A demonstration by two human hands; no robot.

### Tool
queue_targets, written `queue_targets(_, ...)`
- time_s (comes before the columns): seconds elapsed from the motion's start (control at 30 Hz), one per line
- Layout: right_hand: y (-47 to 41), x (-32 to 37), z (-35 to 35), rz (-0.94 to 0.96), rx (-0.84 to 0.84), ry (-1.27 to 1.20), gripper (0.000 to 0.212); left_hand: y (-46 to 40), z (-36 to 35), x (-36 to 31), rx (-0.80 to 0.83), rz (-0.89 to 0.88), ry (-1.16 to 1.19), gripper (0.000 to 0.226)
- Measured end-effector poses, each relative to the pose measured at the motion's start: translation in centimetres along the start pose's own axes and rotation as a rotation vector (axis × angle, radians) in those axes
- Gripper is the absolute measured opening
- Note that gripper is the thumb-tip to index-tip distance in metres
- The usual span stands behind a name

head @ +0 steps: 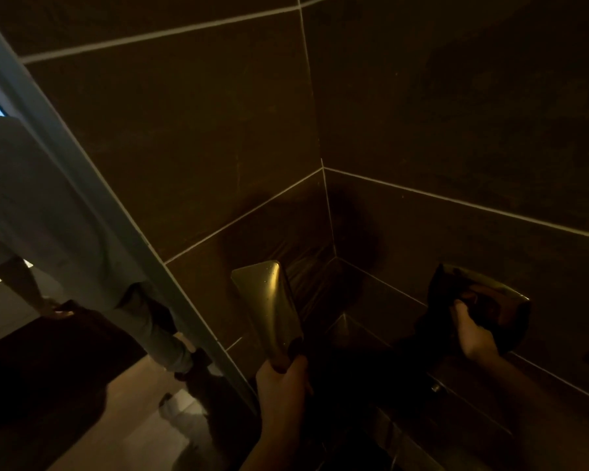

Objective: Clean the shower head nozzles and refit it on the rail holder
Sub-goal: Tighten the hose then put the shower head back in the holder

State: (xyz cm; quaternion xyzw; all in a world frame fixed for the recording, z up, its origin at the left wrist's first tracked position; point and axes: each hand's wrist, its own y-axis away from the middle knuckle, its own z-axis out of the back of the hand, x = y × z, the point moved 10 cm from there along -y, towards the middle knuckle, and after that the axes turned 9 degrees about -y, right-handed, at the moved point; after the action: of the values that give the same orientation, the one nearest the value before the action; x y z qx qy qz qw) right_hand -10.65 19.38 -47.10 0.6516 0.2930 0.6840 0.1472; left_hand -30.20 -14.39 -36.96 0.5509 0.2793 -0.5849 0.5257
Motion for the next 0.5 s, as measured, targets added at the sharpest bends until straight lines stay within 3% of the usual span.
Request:
queue_targets(0.4,0.0,0.1,0.9,0.105,0.022,0.136,0.043,0.1,0.8,-0.4,0.064,0.023,0.002,0.002)
queue_targets(0.5,0.1,0.5,1.1,0.122,0.019,0.188,0.045,0.2,0.4,-0.4,0.093,0.025,0.000,0.003)
